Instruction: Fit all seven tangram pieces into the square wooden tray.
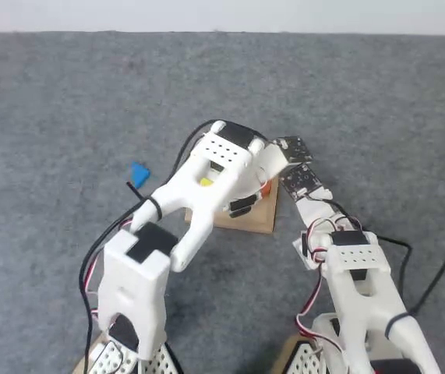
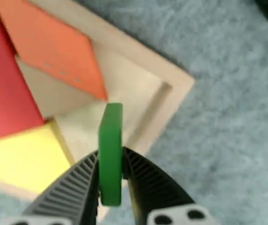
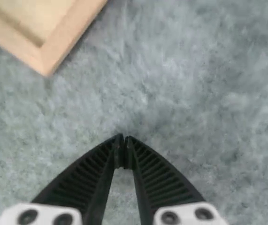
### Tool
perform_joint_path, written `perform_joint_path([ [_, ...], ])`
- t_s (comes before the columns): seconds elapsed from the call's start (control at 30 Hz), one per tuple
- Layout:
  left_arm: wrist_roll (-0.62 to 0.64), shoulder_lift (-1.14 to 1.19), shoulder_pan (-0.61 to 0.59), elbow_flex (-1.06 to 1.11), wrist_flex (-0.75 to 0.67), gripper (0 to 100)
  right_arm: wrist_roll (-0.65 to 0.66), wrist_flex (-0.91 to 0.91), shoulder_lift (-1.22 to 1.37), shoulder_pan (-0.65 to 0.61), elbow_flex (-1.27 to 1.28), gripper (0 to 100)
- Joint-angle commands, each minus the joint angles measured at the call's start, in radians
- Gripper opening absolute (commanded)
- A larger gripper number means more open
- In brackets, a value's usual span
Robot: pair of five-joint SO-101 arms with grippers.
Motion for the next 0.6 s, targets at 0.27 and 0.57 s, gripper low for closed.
perform_joint_path([
  [0.27,0.11,0.005,-0.012,-0.024,-0.029,15,-0.097,-0.022,-0.041,0.151,-0.055,2.1],
  [0.57,0.144,-0.071,-0.123,-0.027,-0.037,16,-0.146,-0.022,-0.042,0.2,-0.068,2.1],
])
